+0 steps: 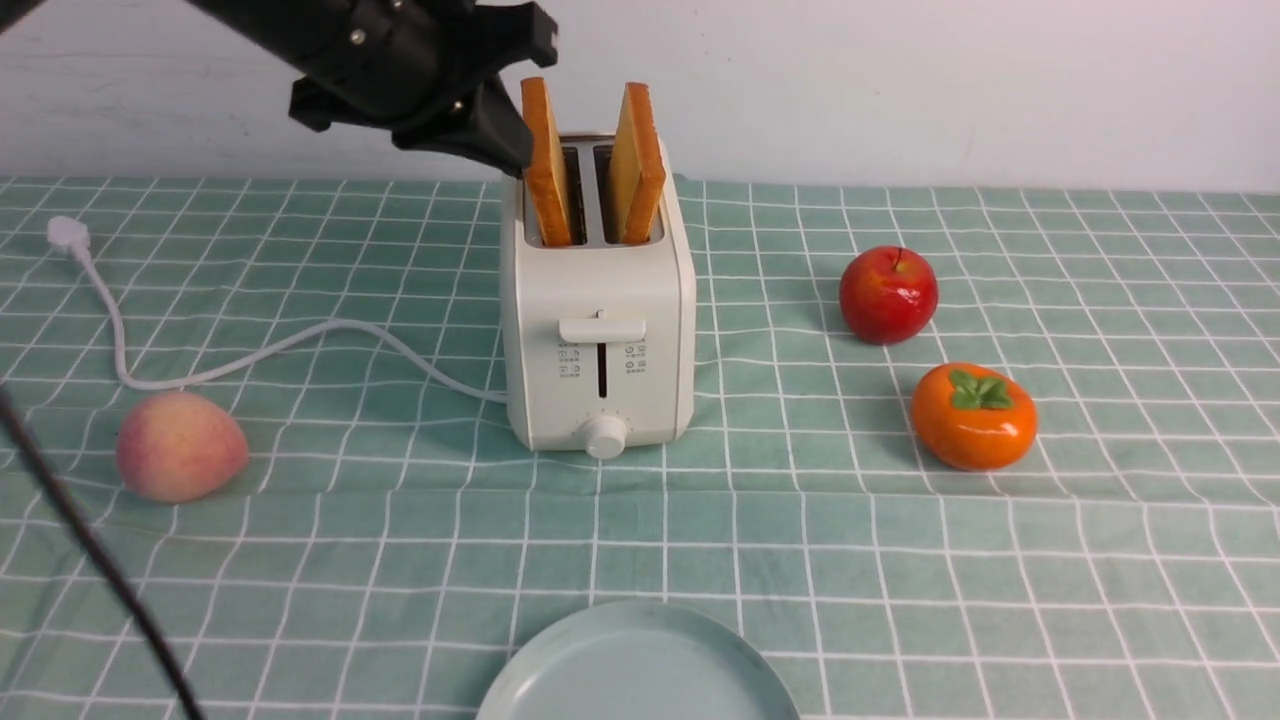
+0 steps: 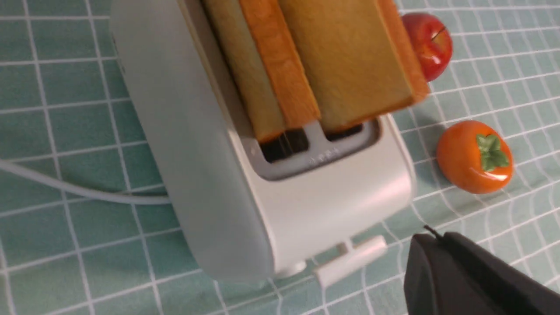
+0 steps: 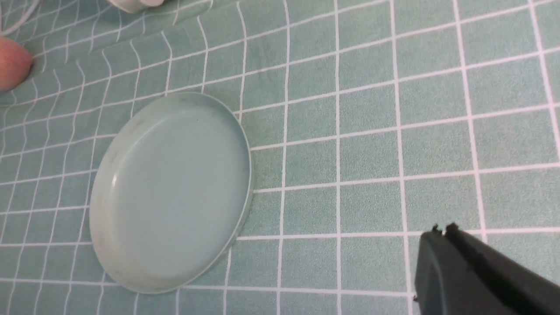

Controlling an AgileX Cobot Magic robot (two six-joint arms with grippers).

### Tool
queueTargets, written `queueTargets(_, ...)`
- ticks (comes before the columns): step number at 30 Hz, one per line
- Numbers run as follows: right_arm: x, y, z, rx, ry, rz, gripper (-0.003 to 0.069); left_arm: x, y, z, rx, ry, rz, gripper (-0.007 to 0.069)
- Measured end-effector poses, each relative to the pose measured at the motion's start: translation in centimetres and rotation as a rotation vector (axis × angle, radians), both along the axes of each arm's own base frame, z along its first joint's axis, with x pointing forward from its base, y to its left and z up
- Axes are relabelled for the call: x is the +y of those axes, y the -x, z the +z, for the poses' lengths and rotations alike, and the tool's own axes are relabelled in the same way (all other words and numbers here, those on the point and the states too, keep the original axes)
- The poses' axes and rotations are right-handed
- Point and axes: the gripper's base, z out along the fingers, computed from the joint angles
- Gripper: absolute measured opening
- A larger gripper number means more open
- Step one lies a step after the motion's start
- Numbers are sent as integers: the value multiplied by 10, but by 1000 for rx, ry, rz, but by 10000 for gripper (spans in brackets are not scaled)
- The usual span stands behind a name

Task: Take toasted bread from bread machine on blue coffee table place on plate.
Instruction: 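Reach for a toast slice standing in the toaster with the left gripper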

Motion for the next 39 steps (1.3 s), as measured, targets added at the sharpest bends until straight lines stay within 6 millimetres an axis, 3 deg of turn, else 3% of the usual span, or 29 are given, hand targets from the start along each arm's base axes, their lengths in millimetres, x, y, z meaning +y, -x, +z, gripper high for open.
queueTargets(2,0,0,0,0,-1,1,-15,-2,-22,-7,44,-52,12,22)
queueTargets(7,0,0,0,-3,3,5,-8,-5,-57,-4,-12,-43,105,158)
queueTargets(10,0,0,0,-4,1,5,-8,-6,-62,-3,-26,-19,134,247)
queueTargets(11,0,0,0,-4,2,6,-8,-5,-66,-7,-22,-27,149,321)
queueTargets(17,0,0,0,-7,5,6,-8,-4,-75,-23,1,-60,170,461)
queueTargets(23,-1,-2,1,-30,17,-6,-1,-12,-89,-57,83,-39,166,457)
queueTargets(24,-2,-2,2,-38,17,-10,1,-13,-92,-64,107,-30,187,397)
queueTargets(27,-2,-3,2,-43,17,-13,3,-13,-91,-60,105,-23,198,202)
queueTargets(28,-2,-3,2,-43,17,-13,3,-13,-89,-55,94,-22,191,88)
queueTargets(30,-2,-3,2,-43,17,-13,3,-13,-87,-51,80,-28,185,79)
queueTargets(32,-2,-3,2,-43,20,-13,3,-10,-76,-27,31,-19,181,101)
queueTargets(35,-2,-3,2,-43,20,-13,3,-3,-48,25,-68,20,180,102)
queueTargets(36,-2,-3,2,-43,20,-13,3,-2,-44,32,-84,25,179,102)
queueTargets(37,-2,-3,2,-43,20,-13,5,1,-30,53,-125,47,174,102)
queueTargets(38,-2,-3,2,-43,20,-13,6,5,-4,88,-198,87,155,102)
queueTargets(39,-2,-3,2,-43,20,-13,6,6,-1,91,-205,91,152,102)
